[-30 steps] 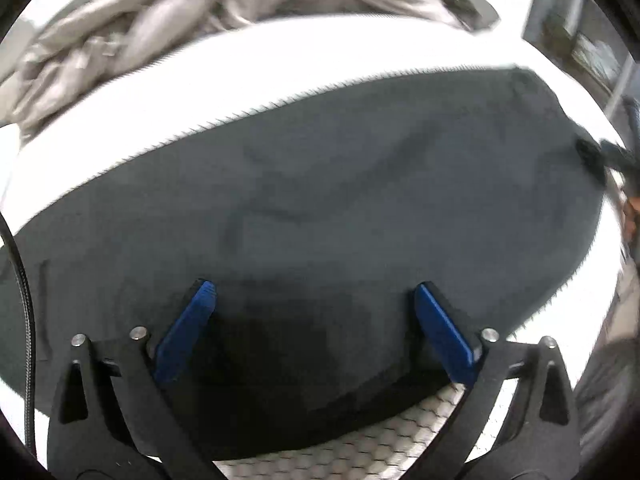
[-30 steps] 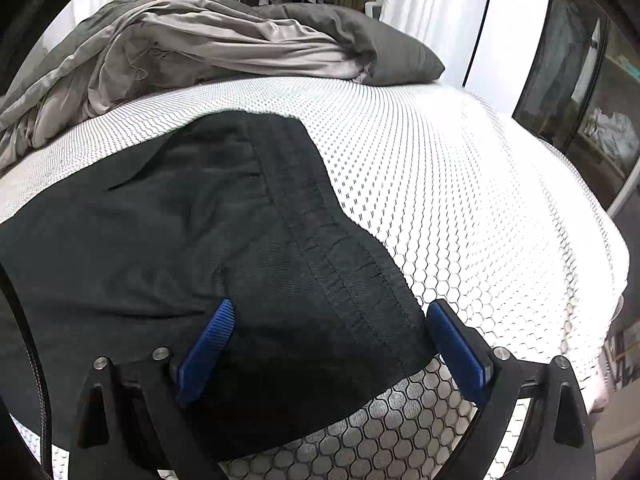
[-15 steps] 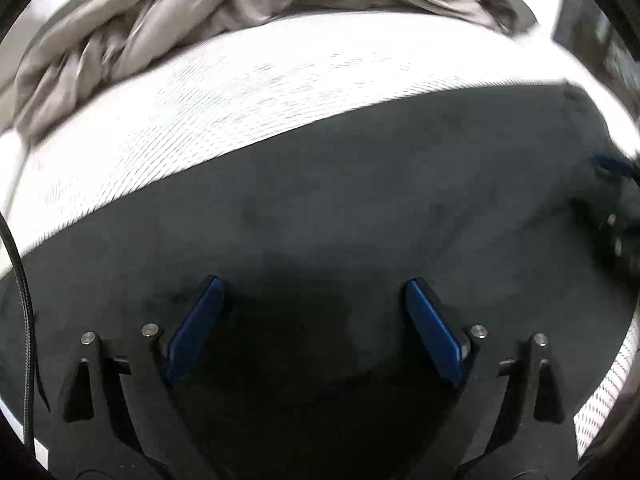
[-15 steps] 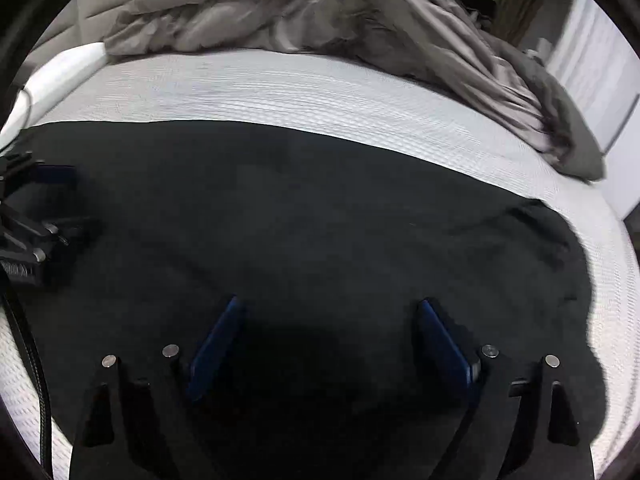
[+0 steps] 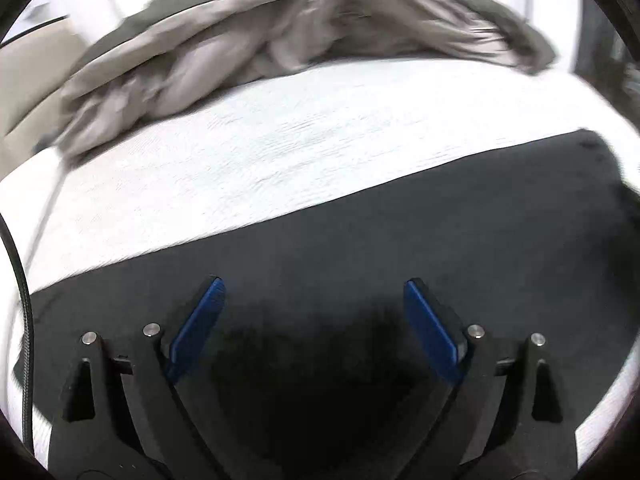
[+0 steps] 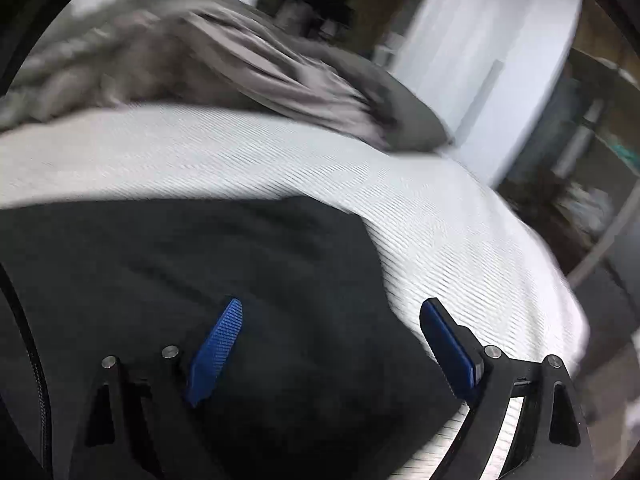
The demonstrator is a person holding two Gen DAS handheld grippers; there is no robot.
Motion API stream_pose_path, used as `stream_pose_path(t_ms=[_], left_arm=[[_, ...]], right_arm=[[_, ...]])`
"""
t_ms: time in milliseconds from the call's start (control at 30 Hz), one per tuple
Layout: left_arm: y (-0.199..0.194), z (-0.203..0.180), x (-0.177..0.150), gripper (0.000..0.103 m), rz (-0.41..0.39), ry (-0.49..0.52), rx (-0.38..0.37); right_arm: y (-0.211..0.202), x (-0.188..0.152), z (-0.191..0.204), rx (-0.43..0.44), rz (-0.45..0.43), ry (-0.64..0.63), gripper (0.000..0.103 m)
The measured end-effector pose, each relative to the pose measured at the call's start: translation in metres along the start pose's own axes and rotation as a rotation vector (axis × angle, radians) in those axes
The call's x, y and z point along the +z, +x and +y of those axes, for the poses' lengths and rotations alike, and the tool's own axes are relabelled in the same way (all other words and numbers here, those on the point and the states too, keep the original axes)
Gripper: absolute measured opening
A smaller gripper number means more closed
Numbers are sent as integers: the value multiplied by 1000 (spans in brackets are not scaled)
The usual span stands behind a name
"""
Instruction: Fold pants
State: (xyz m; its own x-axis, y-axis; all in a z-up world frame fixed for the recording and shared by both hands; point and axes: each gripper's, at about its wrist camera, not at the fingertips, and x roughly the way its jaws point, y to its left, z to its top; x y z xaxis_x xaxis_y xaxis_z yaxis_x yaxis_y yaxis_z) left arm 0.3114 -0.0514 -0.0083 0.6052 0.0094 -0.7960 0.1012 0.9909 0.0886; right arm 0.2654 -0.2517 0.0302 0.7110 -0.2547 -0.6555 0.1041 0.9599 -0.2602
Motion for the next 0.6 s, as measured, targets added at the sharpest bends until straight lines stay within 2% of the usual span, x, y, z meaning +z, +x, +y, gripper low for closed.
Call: stream_pose_path(t_ms=[67,133,167,233,300,400,433,467,500,533,600], left_arm=[[13,-15,5,90,23,-17,-68],[30,-24,5,90,73,-31,-111],[40,-28,3,90,104,-24,-106],[54,-25,2,94,131,-7,-24],[57,-5,4,99,123,-34,29],[63,41,-1,99,132,-118,154],[63,55,-4,99,141,-149,181],[63,68,-7,99,146,-190,164],[63,75,-7,98,149,-215,138],[59,78,-10,97,147,-227,128],[52,73,-4,96,105,-240,88]], right_arm=[[9,10,43,180,45,-19,93],[21,11,75,261,104,-79,93],[27,11,91,265,124,-133,93],[34,5,116,206,112,-256,92],[44,5,103,182,97,-277,93],[66,11,49,17,111,-184,94],[77,10,19,-75,135,-107,94],[82,6,-1,-138,162,-40,94],[85,4,-23,-156,187,45,94],[82,2,-39,-124,191,134,94],[65,2,-44,-113,155,182,90]])
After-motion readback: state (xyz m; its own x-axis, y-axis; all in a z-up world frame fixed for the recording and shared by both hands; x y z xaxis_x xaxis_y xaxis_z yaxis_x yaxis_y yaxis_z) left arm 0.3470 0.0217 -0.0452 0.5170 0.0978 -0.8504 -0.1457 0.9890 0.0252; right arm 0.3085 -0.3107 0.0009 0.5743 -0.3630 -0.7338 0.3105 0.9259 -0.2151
